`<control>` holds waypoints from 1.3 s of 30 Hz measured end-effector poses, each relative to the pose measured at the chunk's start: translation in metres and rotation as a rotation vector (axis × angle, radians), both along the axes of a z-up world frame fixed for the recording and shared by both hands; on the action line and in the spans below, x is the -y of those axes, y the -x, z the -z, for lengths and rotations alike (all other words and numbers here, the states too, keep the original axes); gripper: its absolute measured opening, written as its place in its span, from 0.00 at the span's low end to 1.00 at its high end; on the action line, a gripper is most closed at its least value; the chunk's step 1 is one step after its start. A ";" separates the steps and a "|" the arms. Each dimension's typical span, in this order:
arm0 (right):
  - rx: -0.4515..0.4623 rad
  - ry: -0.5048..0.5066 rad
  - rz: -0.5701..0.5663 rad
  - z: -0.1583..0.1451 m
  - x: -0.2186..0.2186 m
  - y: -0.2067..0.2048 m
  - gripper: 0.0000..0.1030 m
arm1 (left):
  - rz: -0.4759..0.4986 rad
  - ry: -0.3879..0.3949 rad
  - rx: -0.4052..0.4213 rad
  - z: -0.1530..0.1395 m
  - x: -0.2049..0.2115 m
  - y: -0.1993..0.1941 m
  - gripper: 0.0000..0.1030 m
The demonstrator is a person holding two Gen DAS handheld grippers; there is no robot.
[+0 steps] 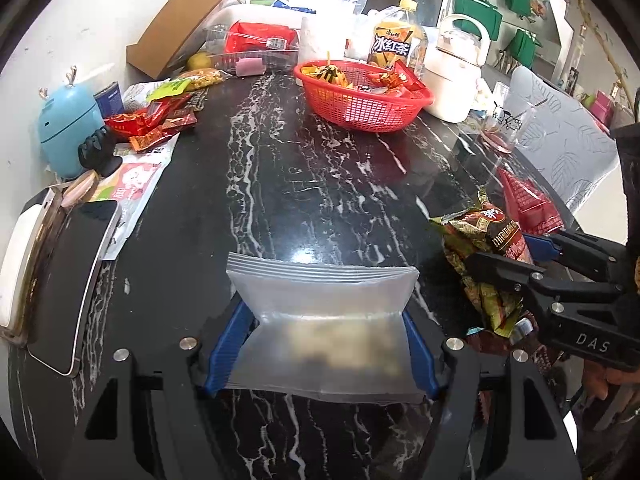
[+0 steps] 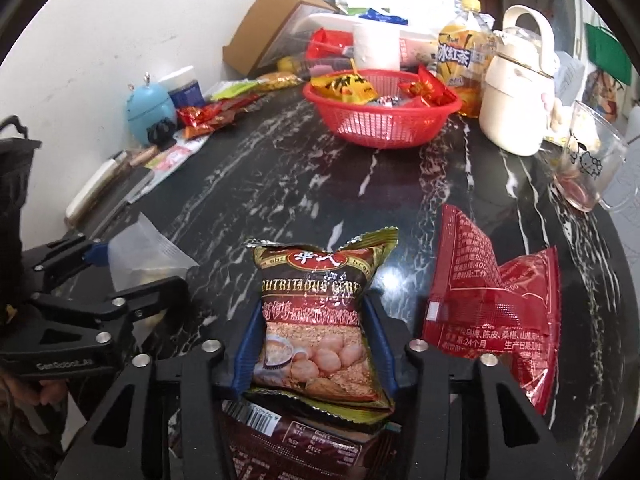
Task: Organize snacks
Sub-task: 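Grasp the clear zip bag with the left gripper while the right grasps the nut-snack bag, then lift the zip bag and nut-snack bag and carry them over the red basket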
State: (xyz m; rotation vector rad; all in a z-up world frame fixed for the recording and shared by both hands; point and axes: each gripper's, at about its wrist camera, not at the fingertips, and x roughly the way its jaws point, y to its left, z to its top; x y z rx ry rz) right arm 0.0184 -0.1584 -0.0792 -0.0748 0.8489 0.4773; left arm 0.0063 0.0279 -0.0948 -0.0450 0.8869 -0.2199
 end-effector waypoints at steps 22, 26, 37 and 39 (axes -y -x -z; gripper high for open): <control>0.042 -0.146 -0.052 -0.049 0.013 0.003 0.41 | 0.045 0.050 0.077 -0.065 0.017 -0.014 0.68; 0.041 -0.164 -0.051 -0.058 0.017 -0.001 0.41 | 0.058 0.091 0.087 -0.076 0.017 -0.019 0.68; 0.077 -0.151 -0.039 -0.095 0.027 -0.024 0.41 | 0.096 0.104 0.121 -0.108 0.027 -0.051 0.68; 0.091 -0.142 -0.040 -0.101 0.028 -0.031 0.41 | 0.102 0.104 0.136 -0.117 0.030 -0.061 0.68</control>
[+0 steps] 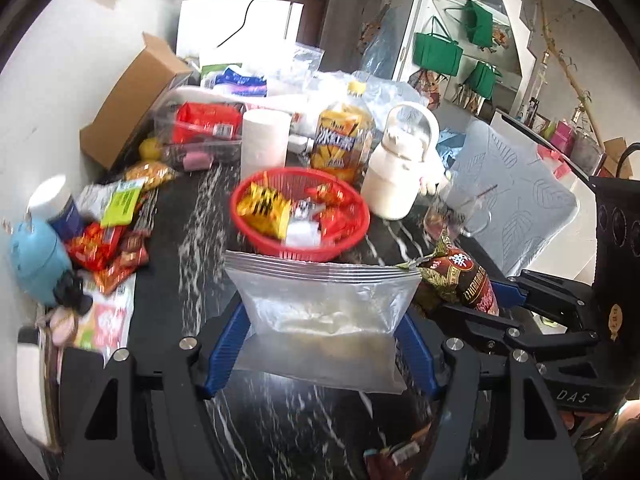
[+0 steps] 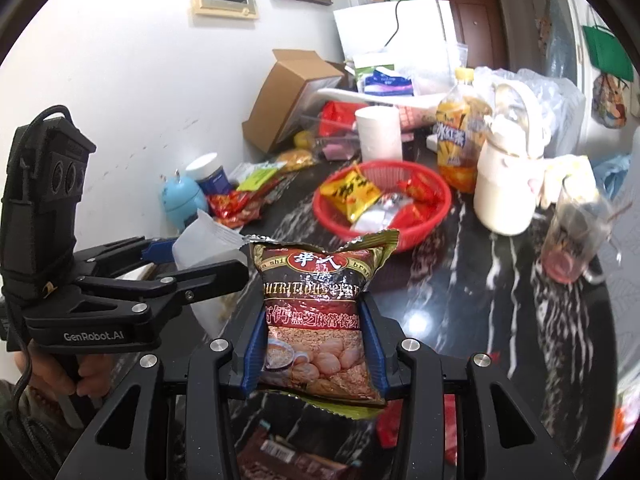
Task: Organize snacks
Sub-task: 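Lift the zip bag and nut-snack bag and carry them over the red basket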
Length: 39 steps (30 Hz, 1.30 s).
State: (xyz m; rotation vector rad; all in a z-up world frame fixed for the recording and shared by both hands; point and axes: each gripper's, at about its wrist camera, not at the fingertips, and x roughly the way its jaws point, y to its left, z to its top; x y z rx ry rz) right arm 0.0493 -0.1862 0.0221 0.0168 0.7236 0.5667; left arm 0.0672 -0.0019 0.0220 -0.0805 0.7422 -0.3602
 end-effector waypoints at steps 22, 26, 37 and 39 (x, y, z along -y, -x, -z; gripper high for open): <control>0.144 -0.023 0.007 -0.067 0.016 -0.114 0.41 | 0.038 0.010 0.170 -0.075 0.020 -0.106 0.68; 0.134 -0.041 0.017 -0.068 0.016 -0.141 0.40 | 0.034 0.030 0.173 -0.074 0.020 -0.130 0.68; 0.087 -0.076 0.092 -0.038 0.027 -0.202 0.40 | 0.040 0.059 0.110 -0.037 0.027 -0.190 0.68; 0.056 -0.074 0.117 -0.028 0.031 -0.212 0.40 | 0.046 0.051 0.101 -0.026 0.031 -0.196 0.68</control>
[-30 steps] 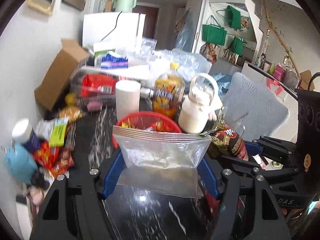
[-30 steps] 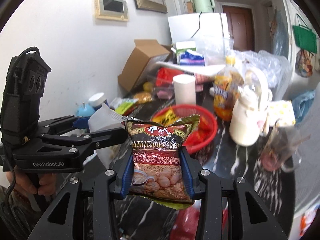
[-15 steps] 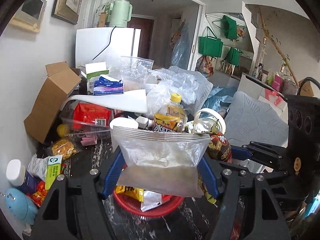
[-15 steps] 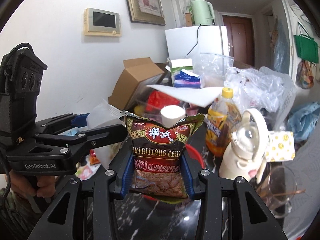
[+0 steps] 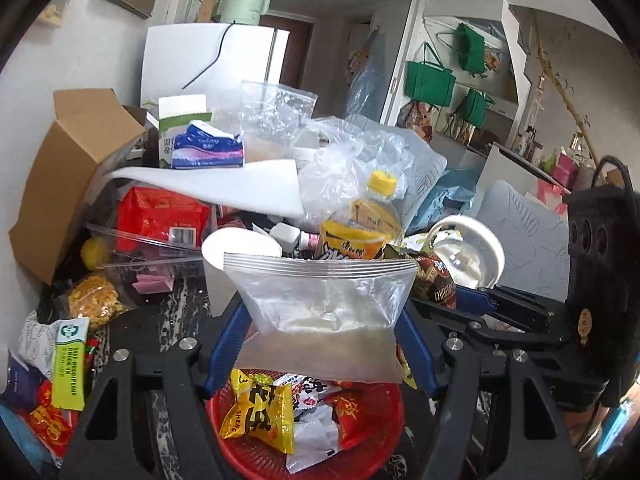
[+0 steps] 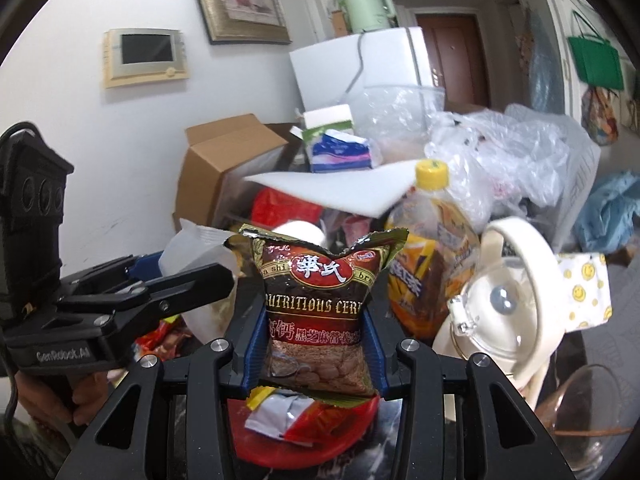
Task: Organize snacks
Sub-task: 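Lift the zip bag and nut-snack bag and carry them over the red basket, then open both grippers to drop the zip bag and nut-snack bag into the basket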
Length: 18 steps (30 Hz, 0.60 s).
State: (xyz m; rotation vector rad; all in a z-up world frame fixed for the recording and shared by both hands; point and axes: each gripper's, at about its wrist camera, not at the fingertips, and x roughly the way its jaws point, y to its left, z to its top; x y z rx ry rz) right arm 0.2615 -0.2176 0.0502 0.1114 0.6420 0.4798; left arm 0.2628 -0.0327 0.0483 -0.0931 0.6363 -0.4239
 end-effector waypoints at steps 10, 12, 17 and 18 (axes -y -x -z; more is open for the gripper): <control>-0.024 0.086 0.045 0.018 -0.004 -0.012 0.40 | 0.007 0.041 -0.106 0.054 0.002 -0.033 0.68; -0.023 0.102 0.050 0.019 -0.006 -0.011 0.40 | 0.023 0.020 -0.124 0.057 0.006 -0.035 0.68; -0.020 0.103 0.056 0.018 -0.007 -0.011 0.40 | 0.028 -0.033 -0.131 0.060 0.016 -0.035 0.69; -0.020 0.104 0.057 0.018 -0.007 -0.012 0.40 | 0.018 -0.051 -0.125 0.059 0.017 -0.034 0.73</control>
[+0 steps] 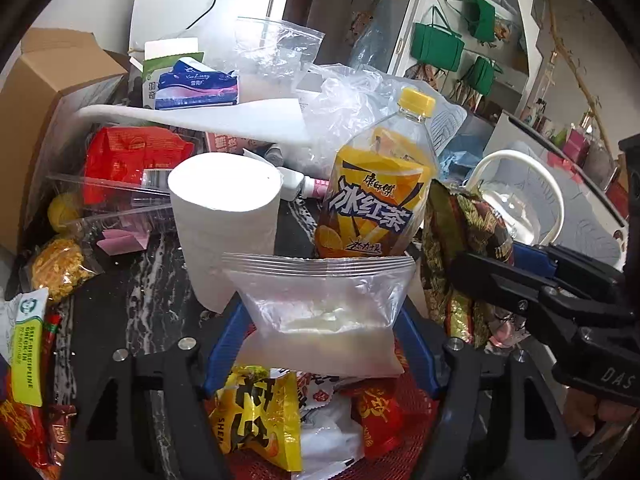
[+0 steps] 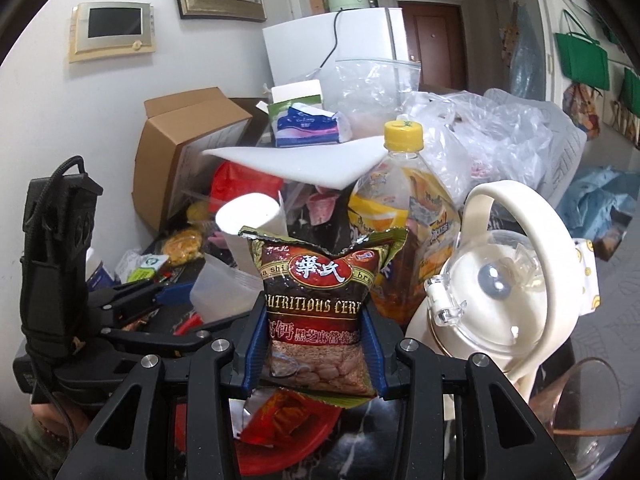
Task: Organize snacks
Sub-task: 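Open both grippers to drop the zip bag and nut-snack bag into the basket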
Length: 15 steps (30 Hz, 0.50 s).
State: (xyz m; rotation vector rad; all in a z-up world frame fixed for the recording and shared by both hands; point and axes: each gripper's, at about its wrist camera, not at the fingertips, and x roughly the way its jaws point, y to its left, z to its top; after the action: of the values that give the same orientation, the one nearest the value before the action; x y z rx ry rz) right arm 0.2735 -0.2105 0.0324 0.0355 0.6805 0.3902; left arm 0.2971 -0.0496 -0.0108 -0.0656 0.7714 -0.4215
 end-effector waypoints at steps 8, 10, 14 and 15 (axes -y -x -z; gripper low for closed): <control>-0.002 0.005 -0.003 0.000 -0.001 0.001 0.40 | -0.068 -0.044 0.069 -0.007 -0.008 0.003 0.88; -0.005 0.004 -0.008 0.001 -0.002 0.001 0.40 | -0.074 -0.055 0.080 -0.010 -0.010 0.004 0.88; -0.008 0.011 -0.013 0.003 -0.004 0.001 0.40 | -0.094 -0.094 0.093 -0.014 -0.014 0.009 0.88; -0.012 0.010 -0.017 0.004 -0.005 0.001 0.40 | -0.097 -0.096 0.091 -0.014 -0.014 0.008 0.88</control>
State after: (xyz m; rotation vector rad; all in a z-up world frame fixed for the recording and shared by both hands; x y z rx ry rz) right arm 0.2729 -0.2054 0.0288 0.0228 0.6952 0.4036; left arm 0.2890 -0.0358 0.0036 0.0061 0.6948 -0.2932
